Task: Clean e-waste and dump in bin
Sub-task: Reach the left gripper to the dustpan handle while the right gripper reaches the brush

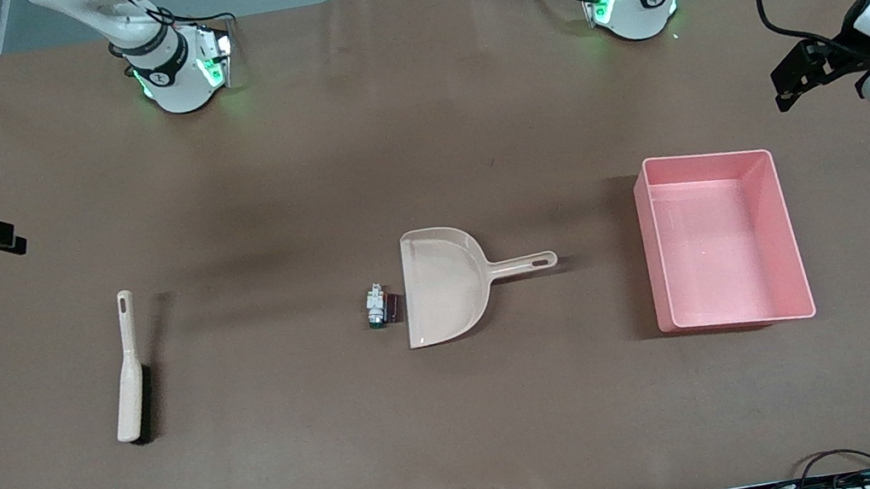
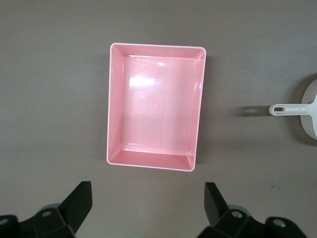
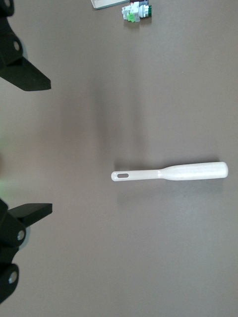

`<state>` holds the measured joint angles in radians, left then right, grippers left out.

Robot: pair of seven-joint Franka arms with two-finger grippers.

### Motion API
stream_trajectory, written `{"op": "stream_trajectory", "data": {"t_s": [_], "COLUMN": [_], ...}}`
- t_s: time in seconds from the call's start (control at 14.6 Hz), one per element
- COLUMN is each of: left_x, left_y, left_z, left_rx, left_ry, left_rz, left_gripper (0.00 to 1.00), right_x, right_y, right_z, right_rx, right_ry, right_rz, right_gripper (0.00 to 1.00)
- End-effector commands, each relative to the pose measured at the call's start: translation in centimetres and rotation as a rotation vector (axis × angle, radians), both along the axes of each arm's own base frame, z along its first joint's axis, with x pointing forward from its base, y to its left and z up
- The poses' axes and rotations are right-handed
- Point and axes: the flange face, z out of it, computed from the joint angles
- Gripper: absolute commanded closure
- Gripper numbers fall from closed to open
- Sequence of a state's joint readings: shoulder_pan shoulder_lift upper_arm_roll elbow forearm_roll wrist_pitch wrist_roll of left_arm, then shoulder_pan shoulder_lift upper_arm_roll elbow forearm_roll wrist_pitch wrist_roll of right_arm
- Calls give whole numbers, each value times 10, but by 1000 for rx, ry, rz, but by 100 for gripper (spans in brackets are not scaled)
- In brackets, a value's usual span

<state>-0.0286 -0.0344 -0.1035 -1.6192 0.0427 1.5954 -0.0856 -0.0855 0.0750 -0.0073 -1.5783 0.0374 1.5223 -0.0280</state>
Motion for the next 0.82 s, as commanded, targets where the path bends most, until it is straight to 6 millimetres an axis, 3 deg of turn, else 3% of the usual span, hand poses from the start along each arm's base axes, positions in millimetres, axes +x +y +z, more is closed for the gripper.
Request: {"op": "stream_trajectory", "data": {"t_s": [0.0, 0.41, 0.62, 0.75], "left_x": [21, 50, 49, 44], "left_y": [-25, -134, -189, -219], "left_z": [-36, -133, -169, -192], "left_rx": [4, -44, -77, -19], "left_ry": [70, 90, 70, 47], "left_rz": [-115, -437, -616, -701], "left_gripper": [0, 0, 0, 1], "right_x": [8, 12, 16, 22], "right_y": [-3, -6, -6, -7], "right_z": [-57, -172, -229, -252], "right_rx": [-5, -9, -6, -9], "right_ry": [49, 9, 57, 39], "right_rz": [-1, -7, -8, -9], "right_gripper": [0, 0, 0, 0]}}
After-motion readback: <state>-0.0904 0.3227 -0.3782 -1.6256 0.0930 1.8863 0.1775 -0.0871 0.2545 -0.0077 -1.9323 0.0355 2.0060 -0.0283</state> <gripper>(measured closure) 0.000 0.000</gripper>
